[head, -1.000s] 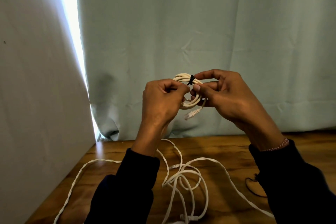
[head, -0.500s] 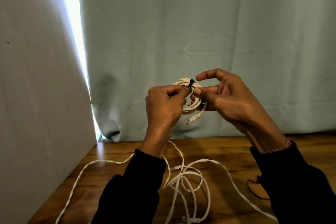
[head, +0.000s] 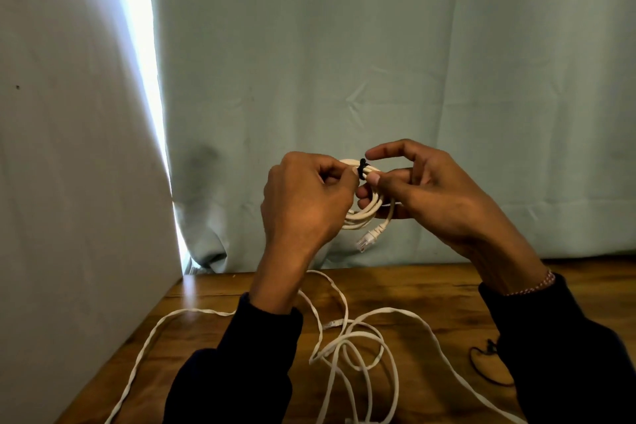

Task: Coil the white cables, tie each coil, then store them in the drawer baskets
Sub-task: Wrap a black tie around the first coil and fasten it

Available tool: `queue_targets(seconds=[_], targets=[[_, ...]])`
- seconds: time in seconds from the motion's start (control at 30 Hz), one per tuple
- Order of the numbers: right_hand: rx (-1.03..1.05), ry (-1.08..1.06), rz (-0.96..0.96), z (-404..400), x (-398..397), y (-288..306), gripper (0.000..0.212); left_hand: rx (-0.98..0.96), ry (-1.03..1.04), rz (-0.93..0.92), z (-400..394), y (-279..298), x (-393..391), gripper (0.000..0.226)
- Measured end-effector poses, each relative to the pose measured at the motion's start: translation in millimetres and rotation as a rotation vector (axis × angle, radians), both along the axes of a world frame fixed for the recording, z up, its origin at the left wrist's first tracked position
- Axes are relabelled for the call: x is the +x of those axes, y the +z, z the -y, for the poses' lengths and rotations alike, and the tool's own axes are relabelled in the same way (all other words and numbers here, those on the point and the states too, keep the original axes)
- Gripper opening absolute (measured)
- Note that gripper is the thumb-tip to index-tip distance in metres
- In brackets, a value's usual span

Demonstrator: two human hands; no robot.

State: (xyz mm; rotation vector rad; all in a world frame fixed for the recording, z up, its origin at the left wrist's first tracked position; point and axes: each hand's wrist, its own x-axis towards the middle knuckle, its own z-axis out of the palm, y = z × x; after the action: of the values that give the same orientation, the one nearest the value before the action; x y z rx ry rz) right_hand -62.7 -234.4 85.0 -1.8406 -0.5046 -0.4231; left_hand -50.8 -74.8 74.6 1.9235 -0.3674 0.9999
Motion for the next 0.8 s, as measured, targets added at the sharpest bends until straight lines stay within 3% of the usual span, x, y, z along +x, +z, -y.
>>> queue_targets(seconds=[0.1, 0.17, 0.23, 0.37, 0.53, 0.8], targets=[[-0.048, -0.034, 0.051, -3, 0, -2, 0.023, 0.262, 0.203, 0.098, -1, 1, -2, 0.020], [-0.035, -0.052, 0.062, -5, 0, -2, 0.020, 0.363, 0.186, 0.116, -3, 2, -1, 0.016], [-0.007, -0.051, 0.061, -5, -1, -3, 0.015, 0.359, 0.031, 0.092, -8, 3, 2, 0.005], [0.056, -0.035, 0.043, -5, -2, -3, 0.014, 0.304, -0.248, 0.016, -17, 3, 10, 0.008], [0.073, 0.004, 0.019, -1, -3, -1, 0.014, 0.290, -0.279, -0.031, -20, 0, 13, 0.015], [0.057, 0.104, -0.046, 3, -2, 2, 0.022, 0.212, -0.336, 0.043, -22, 1, 12, 0.027]])
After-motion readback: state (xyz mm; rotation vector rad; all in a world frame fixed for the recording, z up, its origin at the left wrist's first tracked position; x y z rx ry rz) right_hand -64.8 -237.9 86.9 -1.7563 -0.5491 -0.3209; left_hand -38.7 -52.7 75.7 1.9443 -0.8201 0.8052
